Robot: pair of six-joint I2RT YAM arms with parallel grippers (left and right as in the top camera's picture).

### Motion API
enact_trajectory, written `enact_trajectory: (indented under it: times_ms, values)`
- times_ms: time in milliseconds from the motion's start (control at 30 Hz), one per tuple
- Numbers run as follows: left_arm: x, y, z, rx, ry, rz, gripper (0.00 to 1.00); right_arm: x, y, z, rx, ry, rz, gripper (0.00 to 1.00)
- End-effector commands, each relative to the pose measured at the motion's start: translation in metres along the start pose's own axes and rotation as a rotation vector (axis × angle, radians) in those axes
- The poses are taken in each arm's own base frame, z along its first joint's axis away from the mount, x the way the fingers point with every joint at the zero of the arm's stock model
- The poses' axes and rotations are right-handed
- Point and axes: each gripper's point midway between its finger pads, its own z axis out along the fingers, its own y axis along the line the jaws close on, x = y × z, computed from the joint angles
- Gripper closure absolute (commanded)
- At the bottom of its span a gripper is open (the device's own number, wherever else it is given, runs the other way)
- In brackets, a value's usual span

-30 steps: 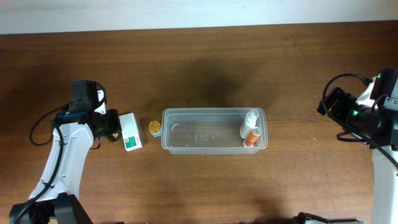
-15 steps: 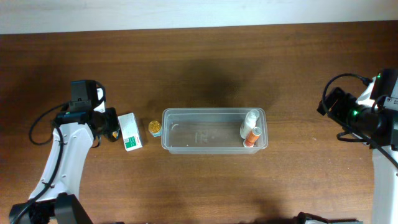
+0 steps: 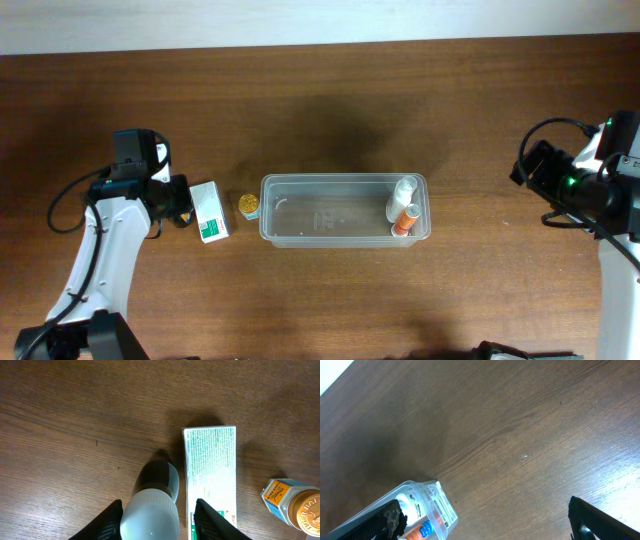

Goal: Pack container
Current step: 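Move the left gripper to the dark medicine bottle and grasp its cap, then carry the dark bottle into the container and release it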

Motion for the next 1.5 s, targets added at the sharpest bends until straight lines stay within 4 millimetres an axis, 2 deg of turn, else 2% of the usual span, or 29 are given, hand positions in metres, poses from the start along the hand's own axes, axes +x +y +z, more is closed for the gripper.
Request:
enact_trajectory:
  times_ms: [0,167,267,600,767,833,933,1000,1067,1233,1333,1467]
  values:
    - [-0.007,0.0,-0.002,0.01,-0.016,0.002,0.54,-0.002,0.0,-0.001,-0.004,-0.004,0.008,0.02]
    - [-0.002,0.0,0.001,0.009,0.01,0.004,0.55,-0.002,0.0,-0.001,-0.004,-0.004,0.008,0.02]
    - [-0.001,0.0,0.001,0.008,0.014,0.004,0.59,-0.002,0.0,-0.001,-0.004,-0.004,0.008,0.02]
    - [-0.014,-0.001,-0.004,0.01,-0.025,0.05,0.8,-0.002,0.0,-0.001,-0.004,-0.005,0.008,0.02]
    - [-0.032,-0.001,-0.025,0.012,-0.057,0.049,0.85,-0.002,0.0,-0.001,-0.004,-0.004,0.008,0.02]
    - [-0.042,-0.001,-0.04,0.014,-0.075,0.049,0.86,-0.002,0.001,-0.001,-0.004,-0.004,0.008,0.02]
    - [-0.058,-0.012,-0.068,0.052,-0.109,0.065,0.87,-0.002,0.0,-0.001,-0.004,-0.004,0.008,0.02]
    - [-0.069,-0.031,-0.092,0.109,-0.137,0.093,0.89,-0.002,0.0,-0.001,-0.004,-0.004,0.008,0.02]
    - [-0.077,-0.058,-0.118,0.194,-0.168,0.138,0.92,-0.002,0.0,-0.001,-0.004,-0.004,0.008,0.02]
    - [-0.079,-0.133,-0.169,0.354,-0.231,0.226,0.93,-0.002,0.001,-0.001,-0.004,-0.004,0.008,0.02]
    - [-0.063,-0.18,-0.183,0.436,-0.211,0.197,0.96,-0.002,0.0,-0.001,-0.004,-0.005,0.008,0.02]
    - [-0.039,-0.221,-0.181,0.484,-0.147,0.209,0.96,-0.002,0.0,-0.001,-0.004,-0.004,0.008,0.02]
